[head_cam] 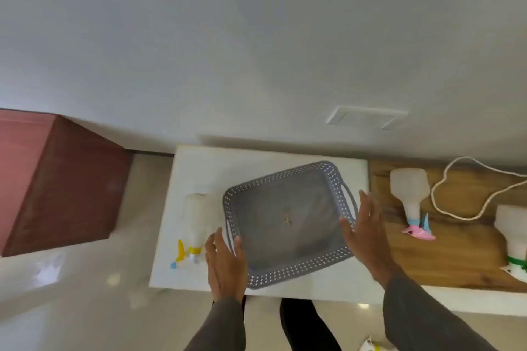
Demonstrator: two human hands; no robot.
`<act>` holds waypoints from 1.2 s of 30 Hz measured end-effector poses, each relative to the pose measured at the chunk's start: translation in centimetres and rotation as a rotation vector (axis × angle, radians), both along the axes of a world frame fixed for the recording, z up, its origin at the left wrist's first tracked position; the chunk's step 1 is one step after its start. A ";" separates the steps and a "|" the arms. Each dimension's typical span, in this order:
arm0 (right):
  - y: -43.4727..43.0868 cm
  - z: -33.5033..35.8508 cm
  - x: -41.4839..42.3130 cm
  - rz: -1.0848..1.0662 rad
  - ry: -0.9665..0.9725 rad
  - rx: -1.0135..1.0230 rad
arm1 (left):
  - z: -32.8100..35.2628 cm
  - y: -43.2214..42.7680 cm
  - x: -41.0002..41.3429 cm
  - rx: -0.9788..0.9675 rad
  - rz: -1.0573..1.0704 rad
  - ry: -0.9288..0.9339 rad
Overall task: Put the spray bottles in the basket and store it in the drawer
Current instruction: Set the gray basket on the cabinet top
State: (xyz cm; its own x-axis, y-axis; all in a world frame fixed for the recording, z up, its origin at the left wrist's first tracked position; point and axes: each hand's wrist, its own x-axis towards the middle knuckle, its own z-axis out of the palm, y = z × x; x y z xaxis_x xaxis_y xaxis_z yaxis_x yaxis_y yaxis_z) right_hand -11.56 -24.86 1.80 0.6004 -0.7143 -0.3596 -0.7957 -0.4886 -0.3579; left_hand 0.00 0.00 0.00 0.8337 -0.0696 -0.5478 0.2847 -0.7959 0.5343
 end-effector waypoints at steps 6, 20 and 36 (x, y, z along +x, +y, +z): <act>-3.4 -4.2 1.9 -0.094 -0.051 0.134 | -4.3 -1.1 0.7 -0.105 0.255 0.027; -3.7 -5.9 -1.3 -0.355 -0.217 0.340 | -5.7 -1.8 2.6 -0.326 0.315 0.058; -0.2 -6.5 -5.5 -0.581 -0.284 0.389 | -6.9 -1.4 3.5 -0.277 0.100 0.050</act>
